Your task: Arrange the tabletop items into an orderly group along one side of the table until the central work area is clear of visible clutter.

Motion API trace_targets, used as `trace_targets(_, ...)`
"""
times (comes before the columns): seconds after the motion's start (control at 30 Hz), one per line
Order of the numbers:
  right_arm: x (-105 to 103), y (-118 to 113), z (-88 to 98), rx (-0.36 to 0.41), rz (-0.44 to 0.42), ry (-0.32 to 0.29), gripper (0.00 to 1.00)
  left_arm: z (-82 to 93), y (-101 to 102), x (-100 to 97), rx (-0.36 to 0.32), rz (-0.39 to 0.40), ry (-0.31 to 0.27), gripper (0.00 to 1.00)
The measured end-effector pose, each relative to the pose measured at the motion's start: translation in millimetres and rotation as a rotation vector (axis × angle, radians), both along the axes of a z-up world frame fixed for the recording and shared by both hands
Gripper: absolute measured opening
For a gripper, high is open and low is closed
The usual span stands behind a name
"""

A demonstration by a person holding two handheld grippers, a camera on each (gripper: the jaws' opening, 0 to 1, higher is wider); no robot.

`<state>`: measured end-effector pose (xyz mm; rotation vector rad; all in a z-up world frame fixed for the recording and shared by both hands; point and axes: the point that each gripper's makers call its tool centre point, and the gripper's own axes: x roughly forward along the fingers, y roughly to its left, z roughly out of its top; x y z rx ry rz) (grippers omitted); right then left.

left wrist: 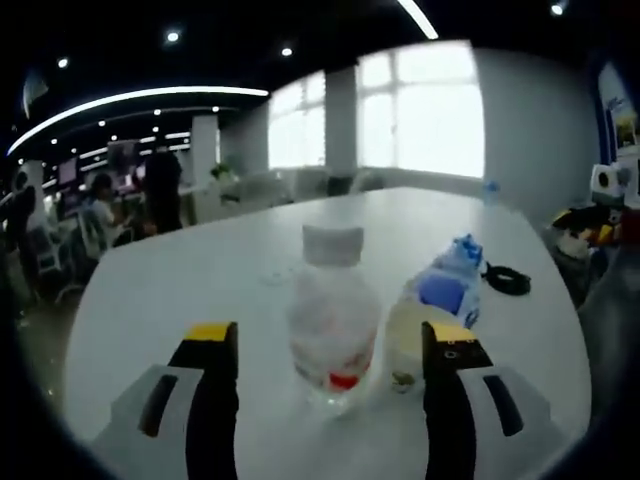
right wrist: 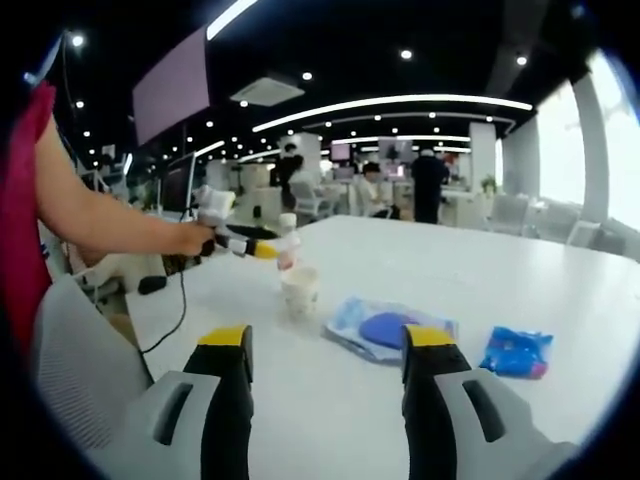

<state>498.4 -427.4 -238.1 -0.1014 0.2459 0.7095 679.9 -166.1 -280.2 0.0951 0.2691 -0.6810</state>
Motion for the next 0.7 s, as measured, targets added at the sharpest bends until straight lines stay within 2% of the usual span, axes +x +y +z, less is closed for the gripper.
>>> trace_targets(0.13, 1, -1, -3.5, -0.007, -0.004, 0.011, 0.59, -2.4, -3, 0.3, -0.006, -0.048, 0.007, 0.69)
trace_targets(0.27, 0, 0, -9.0, -0.025, 0.000, 0.027, 0.59, -3.7, -3, 3.9, -0.049, -0.097, 0.018, 0.63)
trace_targets(0.53, 2, -3, -16.7, -0.045, -0.012, 0.050, 0.59, -13.4, -9, 7.5, -0.042, -0.178, 0.031, 0.61)
trace_targets(0.7, 2, -6, -19.5, -0.053, -0.027, 0.061, 0.59, -14.3, -9, 10.4, -0.054, -0.205, 0.026, 0.52)
